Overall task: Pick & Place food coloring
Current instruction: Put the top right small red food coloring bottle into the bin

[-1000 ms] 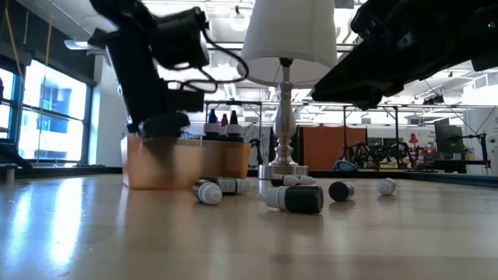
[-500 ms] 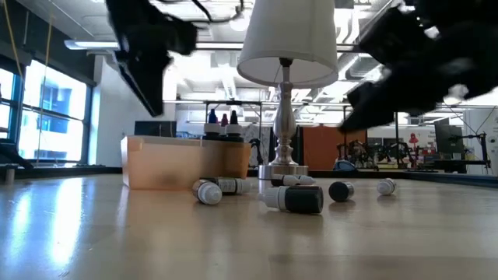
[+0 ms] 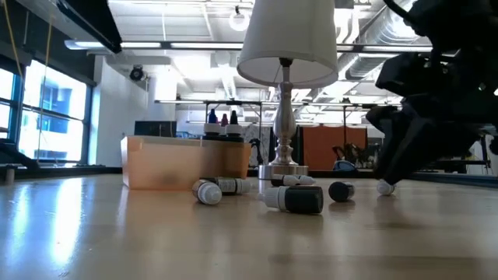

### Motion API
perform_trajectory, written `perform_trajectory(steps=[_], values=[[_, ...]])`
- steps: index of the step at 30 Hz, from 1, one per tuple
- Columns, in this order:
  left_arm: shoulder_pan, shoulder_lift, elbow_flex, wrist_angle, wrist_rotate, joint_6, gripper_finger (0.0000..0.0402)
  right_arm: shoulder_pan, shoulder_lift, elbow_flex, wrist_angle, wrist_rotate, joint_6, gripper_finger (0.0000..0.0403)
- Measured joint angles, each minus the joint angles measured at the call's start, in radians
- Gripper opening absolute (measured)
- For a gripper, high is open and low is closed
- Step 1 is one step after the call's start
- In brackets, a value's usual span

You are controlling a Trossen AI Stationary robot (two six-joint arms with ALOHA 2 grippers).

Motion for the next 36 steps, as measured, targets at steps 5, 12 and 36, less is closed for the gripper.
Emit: perform_trajectory(steps=[5, 12, 36], values=[[-0.087, 0.0, 0.0, 0.006, -0.053, -0.053, 0.0162, -0.031, 0.0, 0.0, -0.008, -0.035, -0.041, 0.0114], [-0.131, 0.0, 0.0, 0.008, -0.084, -0.104, 0.0163, -0.1, 0.0, 0.002, -0.092, -0.064, -0.047, 0.0114], [-0.141, 0.0, 0.0, 0.042, -0.086, -0.106, 0.0163, -0.155, 0.002, -0.003, 0.009, -0.099, 0.132, 0.0065]])
